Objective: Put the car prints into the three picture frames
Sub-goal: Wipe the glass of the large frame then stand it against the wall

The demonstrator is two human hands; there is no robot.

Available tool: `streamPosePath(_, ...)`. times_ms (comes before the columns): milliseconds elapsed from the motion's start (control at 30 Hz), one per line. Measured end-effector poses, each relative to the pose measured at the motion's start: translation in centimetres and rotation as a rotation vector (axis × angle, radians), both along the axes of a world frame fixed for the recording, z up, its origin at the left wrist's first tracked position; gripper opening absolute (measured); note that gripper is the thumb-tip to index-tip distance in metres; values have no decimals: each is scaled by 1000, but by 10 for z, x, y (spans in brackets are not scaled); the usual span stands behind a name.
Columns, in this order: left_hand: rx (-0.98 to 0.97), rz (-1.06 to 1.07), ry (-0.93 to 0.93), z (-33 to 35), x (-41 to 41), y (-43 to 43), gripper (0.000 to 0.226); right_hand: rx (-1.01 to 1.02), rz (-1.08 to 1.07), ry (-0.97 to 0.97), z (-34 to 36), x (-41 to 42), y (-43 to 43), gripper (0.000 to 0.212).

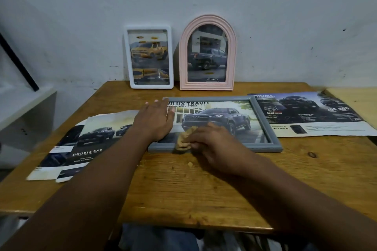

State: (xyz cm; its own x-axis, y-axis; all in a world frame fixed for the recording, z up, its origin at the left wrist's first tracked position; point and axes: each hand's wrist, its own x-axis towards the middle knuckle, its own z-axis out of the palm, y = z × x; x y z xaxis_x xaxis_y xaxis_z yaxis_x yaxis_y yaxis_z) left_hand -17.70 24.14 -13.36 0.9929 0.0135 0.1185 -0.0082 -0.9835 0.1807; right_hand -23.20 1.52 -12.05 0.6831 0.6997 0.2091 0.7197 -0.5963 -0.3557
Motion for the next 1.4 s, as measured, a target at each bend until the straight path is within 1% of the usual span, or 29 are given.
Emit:
streamPosePath(100, 183, -76, 18, -1, 6, 0, 61, -111, -29, -26, 14, 8, -50, 28)
streamPosePath(133, 235, -81, 42, 0, 8, 1, 61, -150, -53, -13, 22, 9, -68, 26)
streamPosePath(167, 285, -85, 62, 1, 10, 1, 62, -164, -80, 46, 31, 11, -85, 24)
streamPosePath(233, 356, -87, 63, 4, 12, 0, 64, -65, -162, 248, 56, 18, -115, 20)
streamPosePath(267, 361, -85, 53, 8, 13, -3, 65, 16, -230, 289, 65, 29, -127, 19)
streamPosePath(300, 341, -86, 42, 12, 14, -9, 66, 79, -312, 270, 71, 43, -136, 18)
streamPosePath(333, 300, -100, 35, 16, 15, -17, 67, 103, -393, 206, 76, 61, -141, 19)
streamPosePath(433, 118, -205, 51, 20, 10, -61, 69, 10, -564, 18, 68, 113, -135, 22)
streamPosePath(500, 20, -273, 122, 14, 0, -89, 71, -64, -575, -36, 50, 138, -123, 24)
streamPosePath(600, -14, -287, 194, 1, -12, -107, 72, -220, -555, -77, 18, 150, -108, 29)
streamPosePath(700, -79, -262, 150, -2, -13, -106, 67, -256, -529, -155, 6, 131, -108, 33)
streamPosePath(767, -78, -263, 125, -3, -13, -107, 66, -260, -529, -215, 6, 107, -113, 29)
streamPosePath(900, -83, -260, 114, -4, -13, -108, 65, -188, -502, -182, 8, 49, -126, 23)
streamPosePath(967, -91, -249, 115, -4, -12, -107, 63, -184, -510, -195, 6, 19, -128, 23)
streamPosePath(1033, -113, -245, 108, -6, -12, -108, 61, -218, -529, -265, 1, -6, -124, 21)
streamPosePath(1100, -146, -236, 83, -8, -12, -109, 60, -208, -558, -349, -3, -23, -117, 16)
streamPosePath(1167, -228, -201, 51, -9, -12, -108, 62, -140, -539, -402, -5, -33, -104, 12)
streamPosePath(1267, -412, -151, -15, -8, -16, -107, 65, -72, -425, -409, -10, -41, -67, 16)
streamPosePath(1300, -518, -126, -56, -4, -19, -108, 62, -59, -386, -404, -13, -43, -51, 18)
streamPosePath(1367, -785, -23, -147, 7, -22, -107, 43, -41, -327, -378, -17, -46, -23, 22)
streamPosePath(1400, -882, 42, -177, 15, -22, -103, 36, -33, -306, -369, -18, -45, -11, 24)
